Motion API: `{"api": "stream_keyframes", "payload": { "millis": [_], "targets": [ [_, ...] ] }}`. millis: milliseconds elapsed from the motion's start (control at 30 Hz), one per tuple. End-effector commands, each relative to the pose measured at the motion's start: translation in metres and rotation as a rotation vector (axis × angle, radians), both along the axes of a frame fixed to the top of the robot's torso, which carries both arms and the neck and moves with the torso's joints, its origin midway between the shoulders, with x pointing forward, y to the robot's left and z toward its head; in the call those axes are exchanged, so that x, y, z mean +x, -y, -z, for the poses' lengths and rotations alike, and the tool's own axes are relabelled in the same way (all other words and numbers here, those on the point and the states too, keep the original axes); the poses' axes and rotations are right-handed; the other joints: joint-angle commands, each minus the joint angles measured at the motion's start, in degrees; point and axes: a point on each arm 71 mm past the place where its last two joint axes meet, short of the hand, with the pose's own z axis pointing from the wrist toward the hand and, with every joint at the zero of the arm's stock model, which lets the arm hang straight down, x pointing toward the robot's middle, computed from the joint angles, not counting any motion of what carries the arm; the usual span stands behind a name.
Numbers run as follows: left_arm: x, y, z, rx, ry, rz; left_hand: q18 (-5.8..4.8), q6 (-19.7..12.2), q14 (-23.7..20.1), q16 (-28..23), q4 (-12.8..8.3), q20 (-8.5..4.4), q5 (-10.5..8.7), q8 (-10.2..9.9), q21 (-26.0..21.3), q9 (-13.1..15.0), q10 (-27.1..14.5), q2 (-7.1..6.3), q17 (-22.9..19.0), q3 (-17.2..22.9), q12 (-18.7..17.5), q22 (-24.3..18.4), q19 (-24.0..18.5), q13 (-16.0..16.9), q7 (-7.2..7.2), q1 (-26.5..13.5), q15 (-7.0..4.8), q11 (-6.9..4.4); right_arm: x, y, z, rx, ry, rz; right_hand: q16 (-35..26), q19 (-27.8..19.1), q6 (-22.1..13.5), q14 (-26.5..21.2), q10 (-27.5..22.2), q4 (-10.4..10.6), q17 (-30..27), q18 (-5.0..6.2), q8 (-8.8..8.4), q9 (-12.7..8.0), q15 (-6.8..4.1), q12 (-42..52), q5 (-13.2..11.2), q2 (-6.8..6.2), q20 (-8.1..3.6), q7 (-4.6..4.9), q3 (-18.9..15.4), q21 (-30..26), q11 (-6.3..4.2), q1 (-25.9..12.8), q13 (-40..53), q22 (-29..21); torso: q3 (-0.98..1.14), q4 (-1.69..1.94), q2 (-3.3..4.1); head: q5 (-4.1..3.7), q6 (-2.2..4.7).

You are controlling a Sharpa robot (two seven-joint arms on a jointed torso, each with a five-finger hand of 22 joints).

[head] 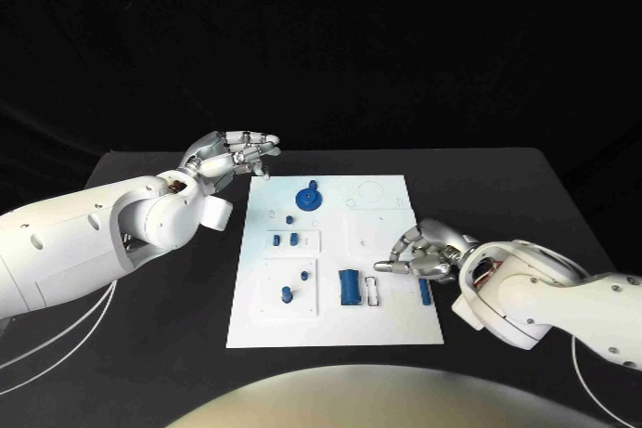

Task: Assemble the parts on the task board

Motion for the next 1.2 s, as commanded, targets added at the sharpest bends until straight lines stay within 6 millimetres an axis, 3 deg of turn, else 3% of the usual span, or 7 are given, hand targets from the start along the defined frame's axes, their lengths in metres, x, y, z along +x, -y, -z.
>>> {"api": "stream_keyframes", "payload": {
  "millis": [33,233,433,700,900,1200],
  "targets": [
    [0.000,0.003,-0.001,-0.014,0.006,0.010,0.33,-0.27,-0.51,-0.30,0.05,-0.05,0.00,-0.06,-0.23,0.07,-0.53,-0.08,-0.07,-0.35,0.38,-0.07,0.53,0.06,0.14,0.63,0.06,-0.04,0.003,0.016,-0.011,0.012,0.085,-0.005,-0.19,-0.02,-0.74,5.19,5.20,-0.36,11.22,-0.38,-0.98,-0.33,0.55,-0.28,-0.38,0.28,0.38,0.37,-0.28,0.08,0.75,1.91,13.88,6.98,-0.12,-0.23,-0.21,-0.76,0.01],
    [-0.001,0.004,-0.001,-0.017,0.007,0.015,0.33,-0.27,-0.51,-0.30,0.05,-0.05,0.00,-0.06,-0.23,0.07,-0.53,-0.08,-0.07,-0.35,0.38,-0.07,0.53,0.06,0.14,0.63,0.06,-0.04,0.000,0.045,-0.014,-0.076,0.130,0.009,-0.23,0.01,-1.40,5.16,5.12,-0.54,11.09,-0.41,-2.40,-0.87,0.94,-0.46,-0.39,0.20,0.74,0.88,-0.70,0.15,1.20,4.49,13.79,7.15,-0.08,-0.50,-0.23,-1.71,0.01],
    [-0.001,0.005,0.000,-0.019,0.005,0.017,0.33,-0.27,-0.51,-0.30,0.05,-0.05,0.00,-0.06,-0.23,0.07,-0.53,-0.08,-0.07,-0.35,0.38,-0.07,0.53,0.06,0.14,0.63,0.06,-0.04,-0.010,0.061,0.000,-0.156,0.092,0.013,-0.28,-0.01,0.07,5.13,5.04,-0.30,10.95,-0.37,-2.08,-0.59,0.90,-0.69,-0.42,0.19,0.81,0.63,-1.20,0.05,1.05,5.09,13.66,7.20,0.07,-0.78,-0.26,-1.99,0.01],
    [-0.002,0.004,0.001,-0.019,0.001,0.017,0.33,-0.27,-0.51,-0.30,0.05,-0.05,0.00,-0.06,-0.23,0.07,-0.53,-0.08,-0.07,-0.35,0.38,-0.07,0.53,0.06,0.14,0.63,0.06,-0.04,-0.023,0.061,0.019,-0.207,0.038,-0.010,-0.29,0.03,1.00,5.12,4.92,-0.22,10.94,-0.37,-1.60,0.05,0.72,-1.01,-0.42,0.22,0.74,0.32,-1.62,0.12,0.81,5.16,13.48,7.29,0.14,-0.73,-0.24,-2.10,0.01],
    [-0.002,0.003,0.002,-0.018,-0.001,0.016,0.33,-0.27,-0.51,-0.30,0.05,-0.05,0.00,-0.06,-0.23,0.07,-0.53,-0.08,-0.07,-0.35,0.38,-0.07,0.53,0.06,0.14,0.63,0.06,-0.04,-0.027,0.058,0.026,-0.221,0.025,-0.025,-0.29,0.05,1.09,5.13,4.93,-0.20,10.97,-0.39,-1.54,0.14,0.69,-0.99,-0.41,0.29,0.72,0.28,-1.66,0.20,0.77,5.13,13.50,7.32,0.01,-0.61,-0.21,-2.27,0.01],
    [-0.002,0.002,0.002,-0.017,-0.003,0.015,0.33,-0.27,-0.51,-0.30,0.05,-0.05,0.00,-0.06,-0.23,0.07,-0.53,-0.08,-0.07,-0.35,0.38,-0.07,0.53,0.06,0.14,0.63,0.06,-0.04,-0.029,0.050,0.032,-0.229,0.019,-0.052,-0.29,0.05,1.38,5.13,4.96,-0.27,10.96,-0.38,-1.39,0.41,0.60,-0.93,-0.38,0.52,0.66,0.13,-1.70,0.16,0.65,5.33,13.53,7.34,0.00,-0.65,-0.26,-2.04,0.01]
  ]
}}
